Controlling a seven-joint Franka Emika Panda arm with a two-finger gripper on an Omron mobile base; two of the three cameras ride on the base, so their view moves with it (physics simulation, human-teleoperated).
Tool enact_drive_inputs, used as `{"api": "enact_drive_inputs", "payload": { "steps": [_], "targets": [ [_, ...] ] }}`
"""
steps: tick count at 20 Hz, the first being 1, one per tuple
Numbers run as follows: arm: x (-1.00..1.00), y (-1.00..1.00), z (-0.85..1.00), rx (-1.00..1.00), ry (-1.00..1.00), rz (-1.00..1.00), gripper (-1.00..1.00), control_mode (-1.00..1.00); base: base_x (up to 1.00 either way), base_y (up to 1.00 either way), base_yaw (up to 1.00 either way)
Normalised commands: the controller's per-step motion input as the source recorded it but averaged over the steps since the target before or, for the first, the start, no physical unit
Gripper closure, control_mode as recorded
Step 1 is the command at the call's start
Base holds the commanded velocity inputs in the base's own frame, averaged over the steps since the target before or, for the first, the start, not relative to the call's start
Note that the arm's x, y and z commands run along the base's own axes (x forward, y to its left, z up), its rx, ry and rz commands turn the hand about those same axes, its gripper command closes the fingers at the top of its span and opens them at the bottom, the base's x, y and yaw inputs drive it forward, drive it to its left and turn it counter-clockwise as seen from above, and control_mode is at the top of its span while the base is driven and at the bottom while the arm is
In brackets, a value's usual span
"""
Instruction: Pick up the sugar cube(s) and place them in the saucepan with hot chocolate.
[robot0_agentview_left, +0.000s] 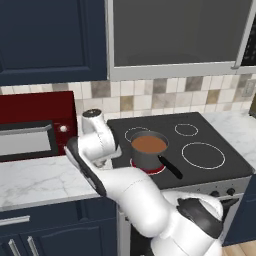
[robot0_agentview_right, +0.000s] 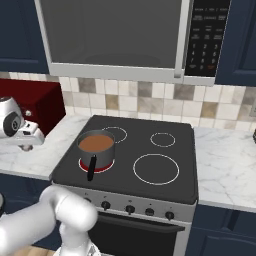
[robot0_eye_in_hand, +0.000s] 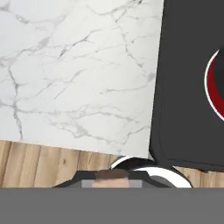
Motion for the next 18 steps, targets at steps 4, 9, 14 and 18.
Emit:
{"api": "enact_drive_inputs", "payload": {
  "steps": [4,9,14,18],
  "targets": [
    [0.0,-0.97,0.46,-0.11,-0.11,-0.33,1.0,-1.0,0.0,0.0,0.0],
    [0.01,-0.96,0.44,-0.1,-0.02,-0.33,1.0,-1.0,0.0,0.0,0.0],
    [0.04,-0.99,0.36,-0.01,0.0,-0.33,1.0,-1.0,0.0,0.0,0.0],
    [0.4,-0.94,0.18,0.0,0.0,-0.21,1.0,-1.0,0.0,0.0,0.0]
  ]
}}
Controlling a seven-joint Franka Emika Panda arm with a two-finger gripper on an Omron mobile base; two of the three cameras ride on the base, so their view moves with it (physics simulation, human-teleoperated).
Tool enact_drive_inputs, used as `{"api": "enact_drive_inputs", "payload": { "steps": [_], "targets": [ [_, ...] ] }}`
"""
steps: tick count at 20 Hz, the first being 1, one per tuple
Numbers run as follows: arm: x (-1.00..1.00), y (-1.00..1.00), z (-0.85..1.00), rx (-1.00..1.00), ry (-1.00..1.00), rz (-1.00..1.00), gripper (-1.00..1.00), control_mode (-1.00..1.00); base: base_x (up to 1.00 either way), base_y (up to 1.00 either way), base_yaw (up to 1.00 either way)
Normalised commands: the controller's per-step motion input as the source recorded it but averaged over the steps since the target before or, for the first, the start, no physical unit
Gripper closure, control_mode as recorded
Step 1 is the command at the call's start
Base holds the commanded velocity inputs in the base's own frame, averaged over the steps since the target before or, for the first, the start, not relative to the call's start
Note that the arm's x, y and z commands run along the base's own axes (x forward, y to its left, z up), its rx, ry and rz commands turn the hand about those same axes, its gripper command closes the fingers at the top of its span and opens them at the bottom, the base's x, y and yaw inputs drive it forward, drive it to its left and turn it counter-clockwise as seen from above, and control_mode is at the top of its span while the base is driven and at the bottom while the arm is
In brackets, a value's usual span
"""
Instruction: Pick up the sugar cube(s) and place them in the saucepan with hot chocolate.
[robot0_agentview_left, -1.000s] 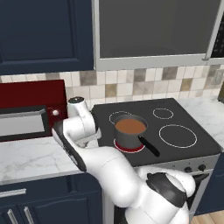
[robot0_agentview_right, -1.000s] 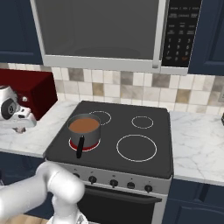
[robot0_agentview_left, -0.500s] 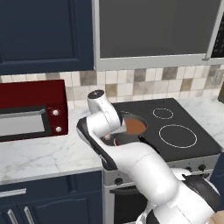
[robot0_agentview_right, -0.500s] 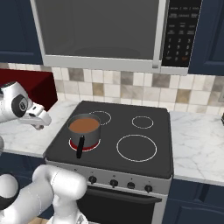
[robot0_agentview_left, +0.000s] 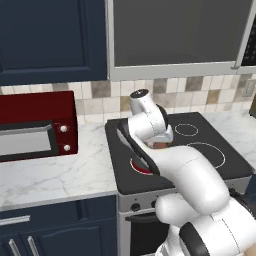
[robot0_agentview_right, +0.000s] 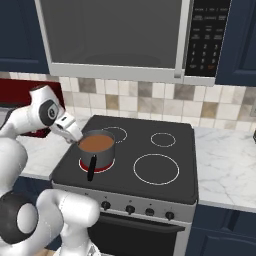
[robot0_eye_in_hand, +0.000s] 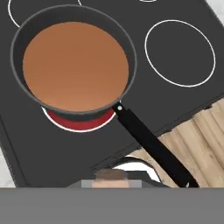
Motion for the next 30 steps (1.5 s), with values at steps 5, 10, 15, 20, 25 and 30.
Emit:
{"api": "enact_drive_inputs", "payload": {
  "steps": [5,10,15,20,25,30],
  "targets": [
    [0.64,-0.8,-0.01,0.0,0.07,-0.08,1.0,-1.0,0.0,0.0,0.0],
    [0.61,-0.34,-0.19,-0.01,0.08,0.0,1.0,-1.0,0.0,0.0,0.0],
    [0.44,-0.01,-0.18,0.0,0.13,0.03,1.0,-1.0,0.0,0.0,0.0],
    [0.32,0.0,-0.1,0.0,0.12,0.03,1.0,-1.0,0.0,0.0,0.0],
    [0.07,0.0,-0.21,0.0,0.02,0.02,1.0,-1.0,0.0,0.0,0.0],
    [0.03,0.04,-0.26,0.04,-0.01,0.06,1.0,-1.0,0.0,0.0,0.0]
  ]
}}
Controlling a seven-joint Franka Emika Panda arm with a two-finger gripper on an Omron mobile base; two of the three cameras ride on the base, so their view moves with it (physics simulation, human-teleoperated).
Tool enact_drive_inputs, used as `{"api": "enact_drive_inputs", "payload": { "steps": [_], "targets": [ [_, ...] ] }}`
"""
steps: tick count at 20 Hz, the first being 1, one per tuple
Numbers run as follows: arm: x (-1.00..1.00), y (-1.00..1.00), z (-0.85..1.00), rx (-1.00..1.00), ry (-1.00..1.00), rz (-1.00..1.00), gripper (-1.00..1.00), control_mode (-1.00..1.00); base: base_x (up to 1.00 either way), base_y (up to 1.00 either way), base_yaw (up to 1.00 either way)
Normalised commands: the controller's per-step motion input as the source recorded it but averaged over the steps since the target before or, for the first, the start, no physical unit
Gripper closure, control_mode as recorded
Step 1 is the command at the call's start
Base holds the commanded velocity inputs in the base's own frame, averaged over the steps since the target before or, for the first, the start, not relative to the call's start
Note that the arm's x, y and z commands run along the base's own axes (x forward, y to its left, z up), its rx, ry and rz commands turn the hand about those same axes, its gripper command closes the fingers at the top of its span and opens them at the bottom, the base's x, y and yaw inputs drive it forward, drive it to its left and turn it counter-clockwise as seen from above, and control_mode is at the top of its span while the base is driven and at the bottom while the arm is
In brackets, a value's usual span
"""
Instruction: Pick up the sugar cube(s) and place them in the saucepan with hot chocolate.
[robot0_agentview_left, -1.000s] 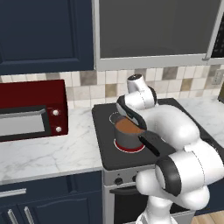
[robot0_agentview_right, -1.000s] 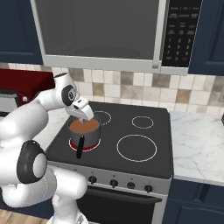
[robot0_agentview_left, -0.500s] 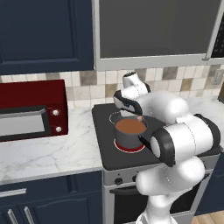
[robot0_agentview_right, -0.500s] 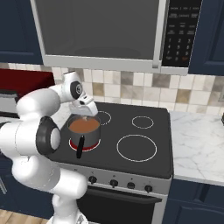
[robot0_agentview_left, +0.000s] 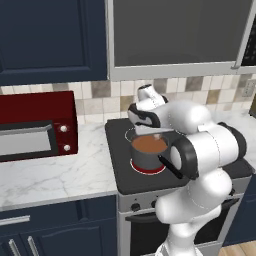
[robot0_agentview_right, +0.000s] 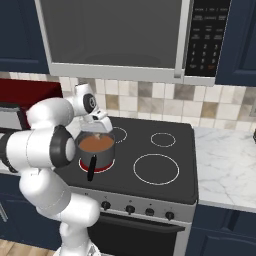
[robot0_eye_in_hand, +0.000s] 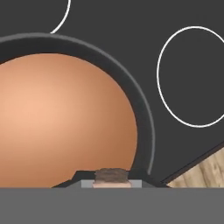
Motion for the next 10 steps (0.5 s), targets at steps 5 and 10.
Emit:
{"api": "enact_drive_inputs", "payload": {
  "steps": [5,10],
  "targets": [
    [0.0,0.0,-0.32,0.14,-0.01,0.04,1.0,-1.0,0.0,0.0,0.0],
    [0.0,-0.04,-0.2,0.11,-0.03,0.0,1.0,-1.0,0.0,0.0,0.0]
  ]
}}
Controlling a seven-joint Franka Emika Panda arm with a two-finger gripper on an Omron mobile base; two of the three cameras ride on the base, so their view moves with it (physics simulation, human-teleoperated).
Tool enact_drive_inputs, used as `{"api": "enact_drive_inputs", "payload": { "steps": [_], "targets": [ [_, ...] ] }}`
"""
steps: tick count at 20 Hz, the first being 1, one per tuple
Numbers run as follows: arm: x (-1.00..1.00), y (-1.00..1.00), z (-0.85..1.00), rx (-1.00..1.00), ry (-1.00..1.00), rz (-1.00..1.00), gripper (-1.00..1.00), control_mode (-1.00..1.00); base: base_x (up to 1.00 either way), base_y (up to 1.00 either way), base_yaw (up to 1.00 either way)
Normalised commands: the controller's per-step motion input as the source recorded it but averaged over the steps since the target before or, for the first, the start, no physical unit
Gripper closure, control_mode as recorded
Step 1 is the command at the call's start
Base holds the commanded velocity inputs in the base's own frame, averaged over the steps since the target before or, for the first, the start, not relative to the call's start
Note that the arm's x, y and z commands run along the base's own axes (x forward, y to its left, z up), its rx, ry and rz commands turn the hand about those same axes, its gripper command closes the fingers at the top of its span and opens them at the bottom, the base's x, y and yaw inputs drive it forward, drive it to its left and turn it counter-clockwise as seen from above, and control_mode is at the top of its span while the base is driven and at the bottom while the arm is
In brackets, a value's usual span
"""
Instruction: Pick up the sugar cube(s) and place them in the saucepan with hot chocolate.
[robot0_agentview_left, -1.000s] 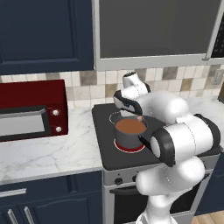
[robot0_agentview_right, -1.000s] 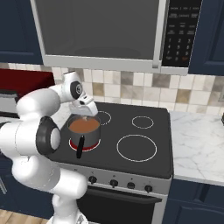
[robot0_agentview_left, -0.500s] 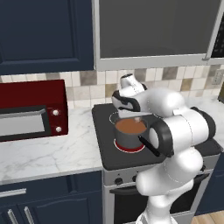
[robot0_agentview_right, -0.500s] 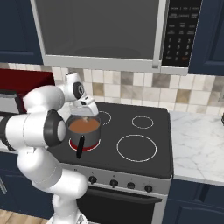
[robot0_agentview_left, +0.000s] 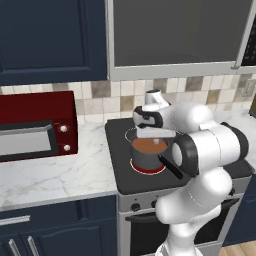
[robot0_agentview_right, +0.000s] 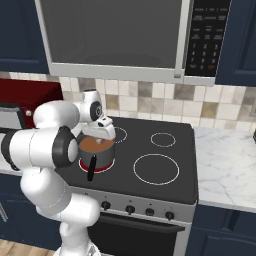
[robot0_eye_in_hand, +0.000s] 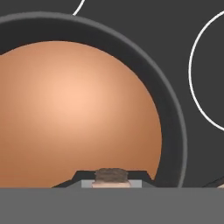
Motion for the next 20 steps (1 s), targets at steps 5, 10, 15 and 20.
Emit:
{"api": "enact_drive_inputs", "payload": {
  "steps": [5,10,15,20],
  "targets": [
    [0.06,0.07,0.0,0.0,0.0,0.0,-1.0,-1.0,0.0,0.0,0.0],
    [0.07,0.11,0.0,0.0,0.0,0.0,-1.0,-1.0,0.0,0.0,0.0],
    [0.0,0.0,0.0,0.0,-0.02,0.0,-1.0,-1.0,0.0,0.0,0.0],
    [-0.33,0.0,0.04,0.0,-0.14,0.0,-1.0,-1.0,0.0,0.0,0.0]
  ]
}}
